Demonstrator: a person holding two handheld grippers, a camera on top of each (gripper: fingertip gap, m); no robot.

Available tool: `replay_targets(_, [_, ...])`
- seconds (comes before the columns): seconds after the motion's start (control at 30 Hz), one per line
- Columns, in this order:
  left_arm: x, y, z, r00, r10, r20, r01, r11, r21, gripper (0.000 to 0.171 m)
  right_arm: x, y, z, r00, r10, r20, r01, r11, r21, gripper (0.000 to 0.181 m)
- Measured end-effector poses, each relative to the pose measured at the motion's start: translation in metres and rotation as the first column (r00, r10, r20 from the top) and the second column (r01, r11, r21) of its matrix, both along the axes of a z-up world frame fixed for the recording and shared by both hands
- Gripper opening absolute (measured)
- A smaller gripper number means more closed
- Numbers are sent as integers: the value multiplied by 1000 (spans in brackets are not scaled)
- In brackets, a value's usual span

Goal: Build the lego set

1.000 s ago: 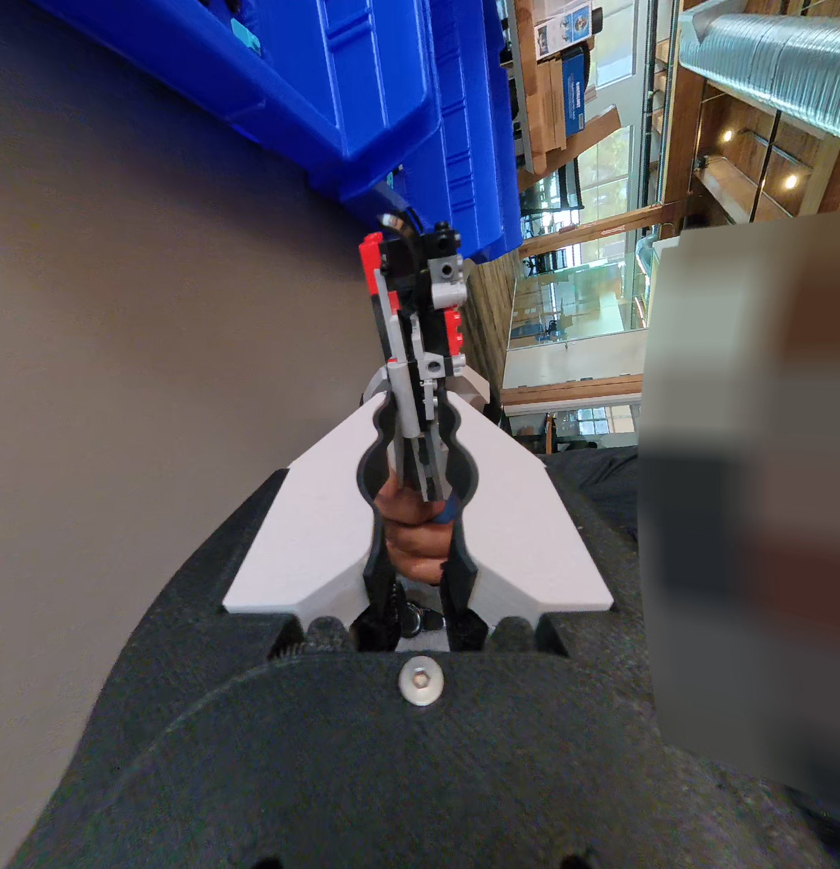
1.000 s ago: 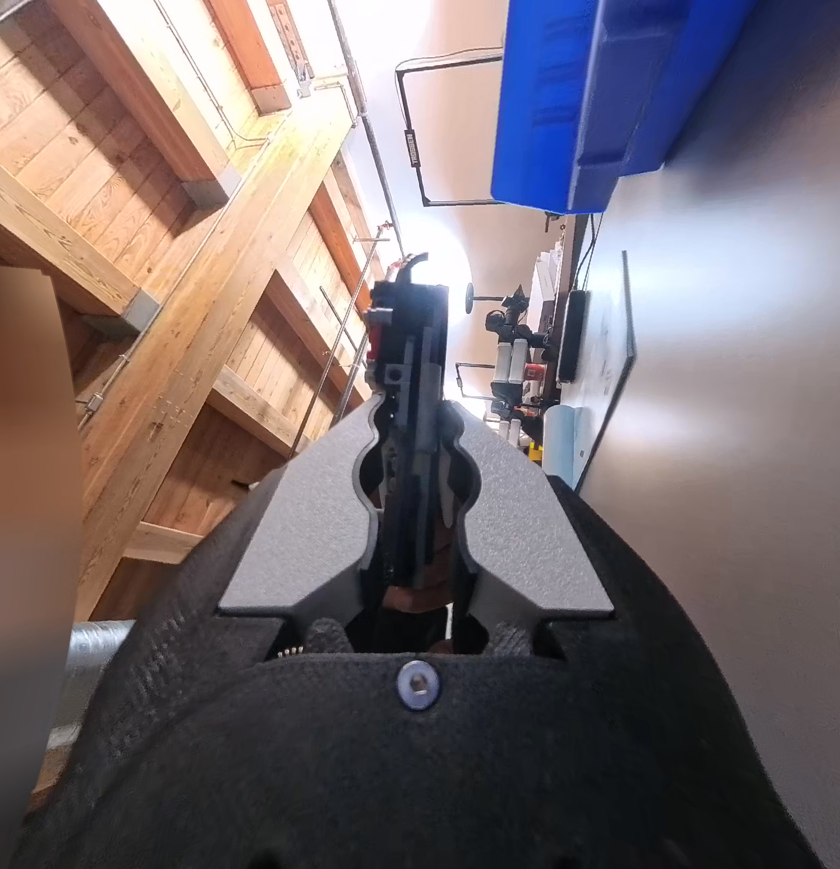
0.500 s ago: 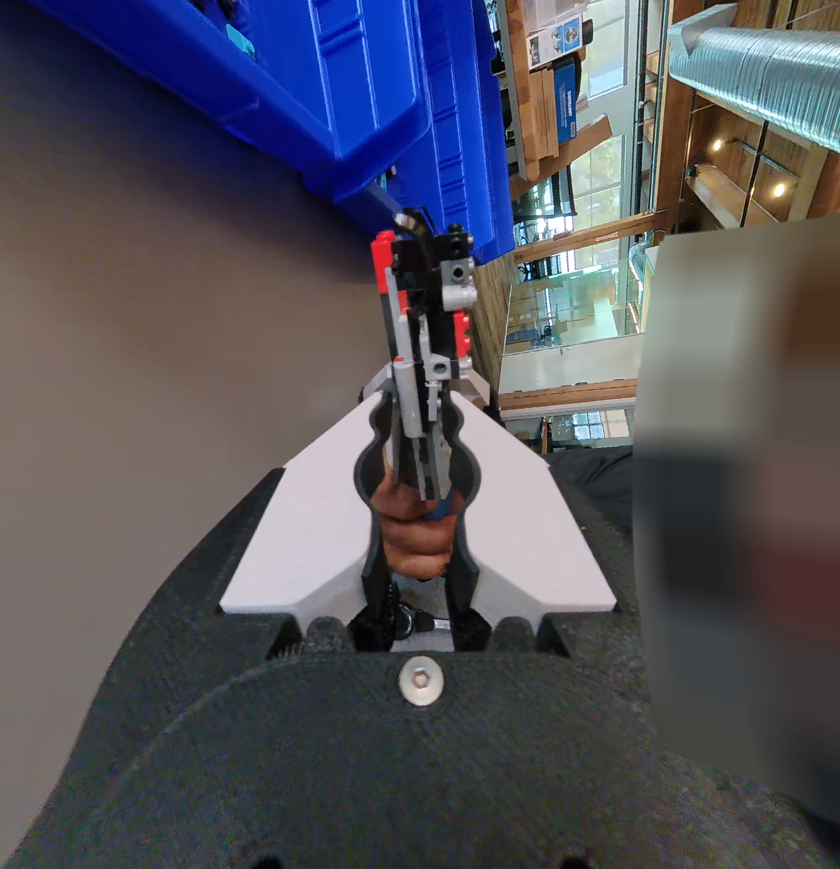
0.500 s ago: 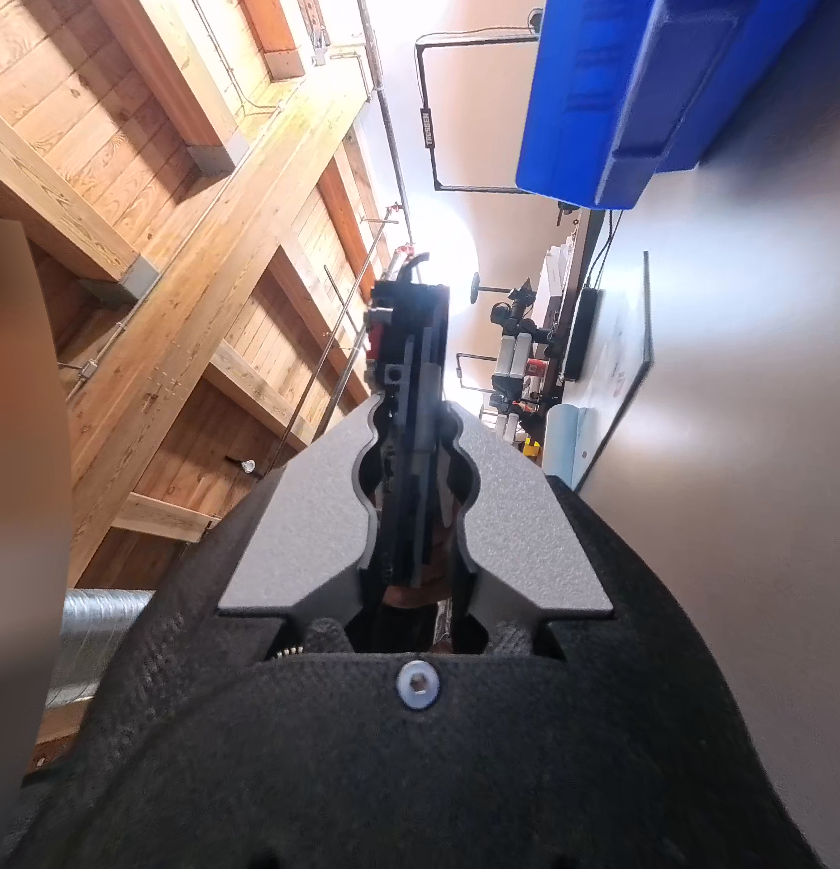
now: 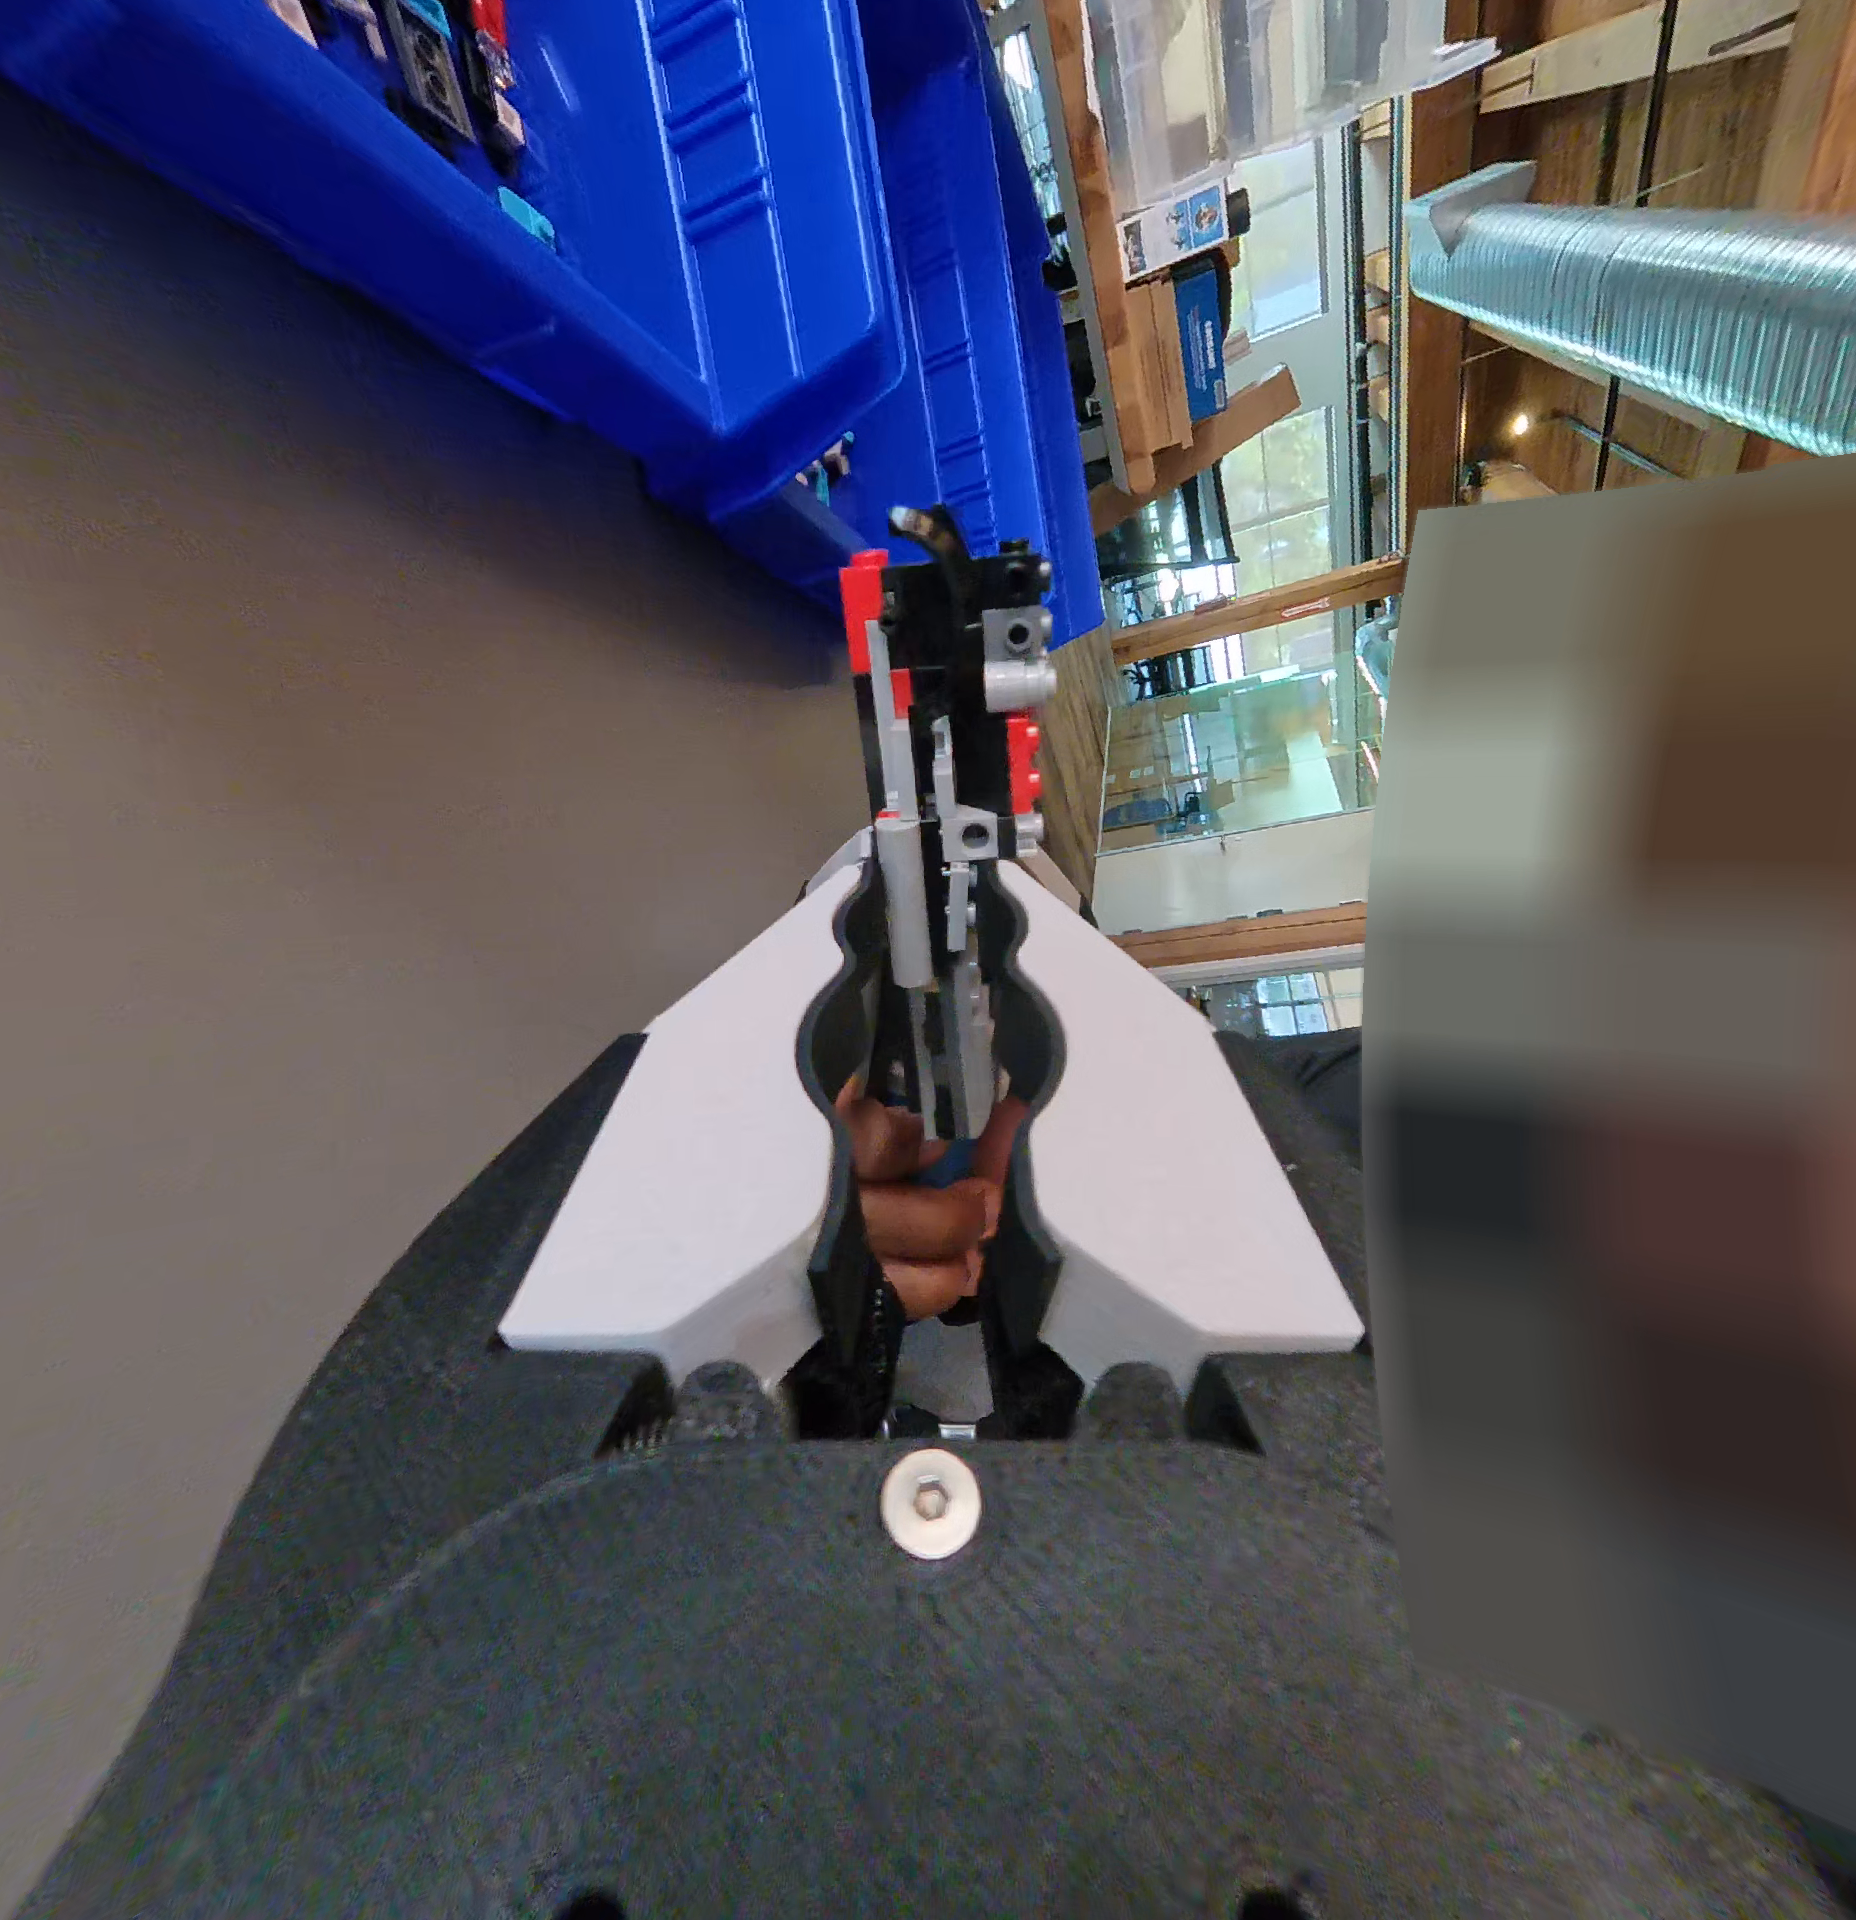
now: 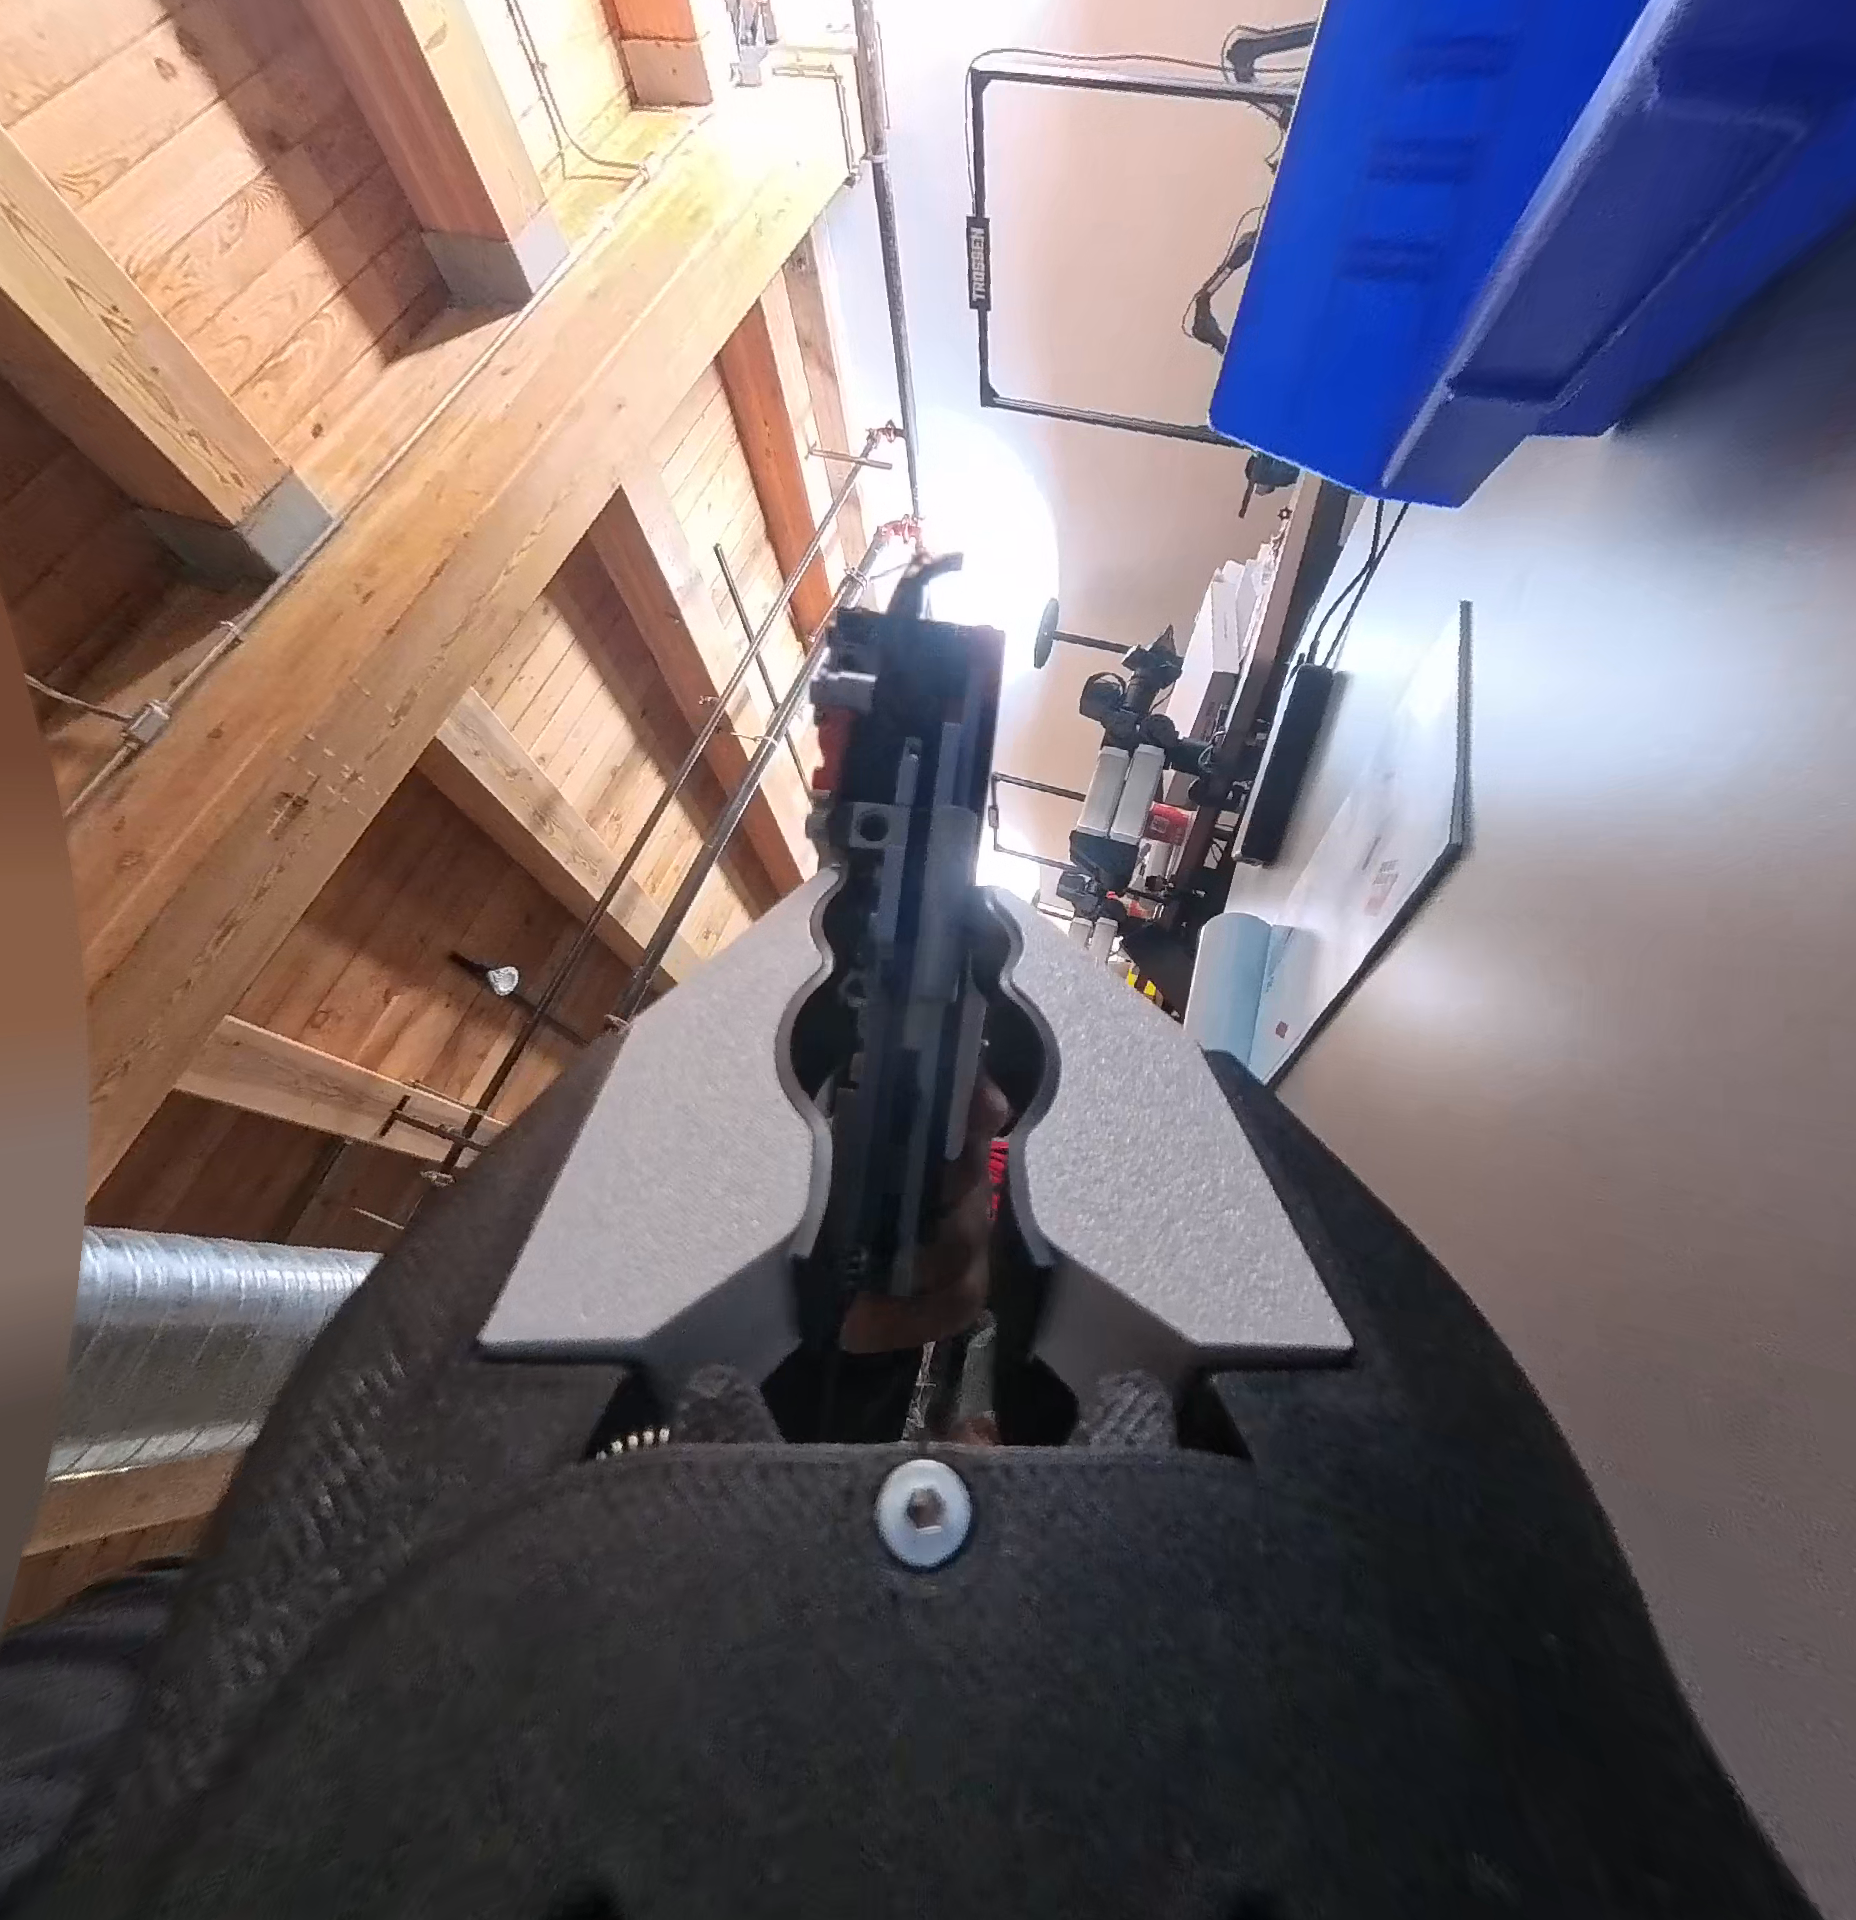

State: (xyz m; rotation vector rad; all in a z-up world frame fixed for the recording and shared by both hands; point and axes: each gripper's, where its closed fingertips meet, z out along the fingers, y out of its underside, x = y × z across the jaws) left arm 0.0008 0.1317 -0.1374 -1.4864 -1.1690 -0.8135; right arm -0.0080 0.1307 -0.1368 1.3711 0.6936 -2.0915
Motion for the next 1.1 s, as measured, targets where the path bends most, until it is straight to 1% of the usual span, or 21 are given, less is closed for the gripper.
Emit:
replay_targets(0.5, [0, -1, -5, 1000, 5, -9, -5, 1000, -15, 18, -1, -1, -4, 1000, -5, 6, 5, 1000, 17, 23])
replay_targets(0.77, [2, 0, -1, 1000, 1, 0, -1, 1000, 20, 17, -1, 0, -1, 1000, -2, 6, 2, 1000, 0, 22])
replay_targets(0.93, [3, 0, -1, 1000, 2, -21, -2, 1000, 16, 17, 0, -1, -1, 1000, -5, 0, 5, 1000, 0, 23])
replay_targets(1.1, [3, -2, -4, 998, -9, -69, 8, 1000, -15, 17, 0, -2, -2, 1000, -1, 9, 1, 1000, -8, 23])
